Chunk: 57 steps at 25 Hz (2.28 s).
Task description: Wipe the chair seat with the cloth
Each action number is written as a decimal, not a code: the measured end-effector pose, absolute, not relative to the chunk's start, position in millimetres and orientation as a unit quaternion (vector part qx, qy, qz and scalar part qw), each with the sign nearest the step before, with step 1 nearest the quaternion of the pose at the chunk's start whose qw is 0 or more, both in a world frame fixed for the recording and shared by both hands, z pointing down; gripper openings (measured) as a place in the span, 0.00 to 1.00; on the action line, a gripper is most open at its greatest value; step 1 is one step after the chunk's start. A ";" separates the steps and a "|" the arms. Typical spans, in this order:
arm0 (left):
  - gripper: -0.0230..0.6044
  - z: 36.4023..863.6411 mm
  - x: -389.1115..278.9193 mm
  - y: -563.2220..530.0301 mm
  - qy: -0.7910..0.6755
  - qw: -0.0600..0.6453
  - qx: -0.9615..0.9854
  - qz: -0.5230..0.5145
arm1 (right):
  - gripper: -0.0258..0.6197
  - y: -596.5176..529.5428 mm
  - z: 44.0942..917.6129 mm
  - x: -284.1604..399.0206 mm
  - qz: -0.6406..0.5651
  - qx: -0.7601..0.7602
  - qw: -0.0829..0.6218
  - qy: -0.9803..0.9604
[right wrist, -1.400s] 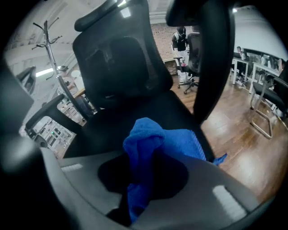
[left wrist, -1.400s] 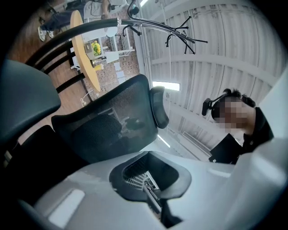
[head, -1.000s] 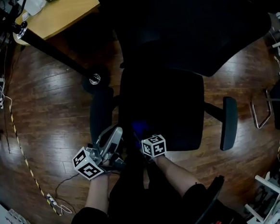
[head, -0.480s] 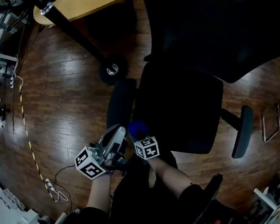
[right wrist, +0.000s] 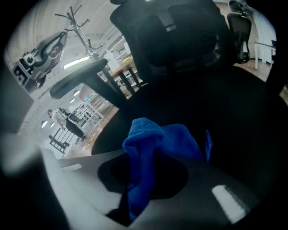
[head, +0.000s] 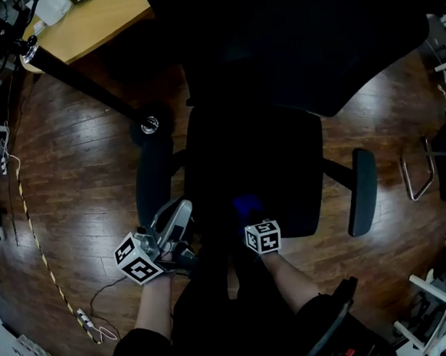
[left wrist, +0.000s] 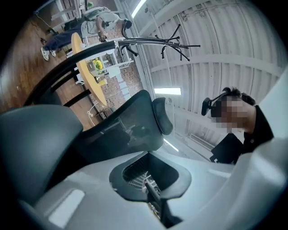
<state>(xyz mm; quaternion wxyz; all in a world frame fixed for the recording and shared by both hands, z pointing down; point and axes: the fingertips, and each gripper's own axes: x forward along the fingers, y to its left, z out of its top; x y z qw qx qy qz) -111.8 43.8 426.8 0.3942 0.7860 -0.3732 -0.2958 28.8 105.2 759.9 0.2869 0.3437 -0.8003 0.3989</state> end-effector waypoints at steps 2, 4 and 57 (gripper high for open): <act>0.04 425.6 -97.9 36.7 -0.358 0.398 0.793 -0.290 | 0.13 94.9 760.5 80.5 0.398 0.385 0.286 -0.782; 0.04 424.9 -82.4 30.7 -0.345 0.402 0.799 -0.284 | 0.13 89.5 757.3 130.5 0.396 0.423 0.286 -0.763; 0.04 197.0 -5.8 53.1 -0.171 0.320 0.882 -0.300 | 0.13 32.8 215.1 100.1 0.248 0.293 -0.239 -0.892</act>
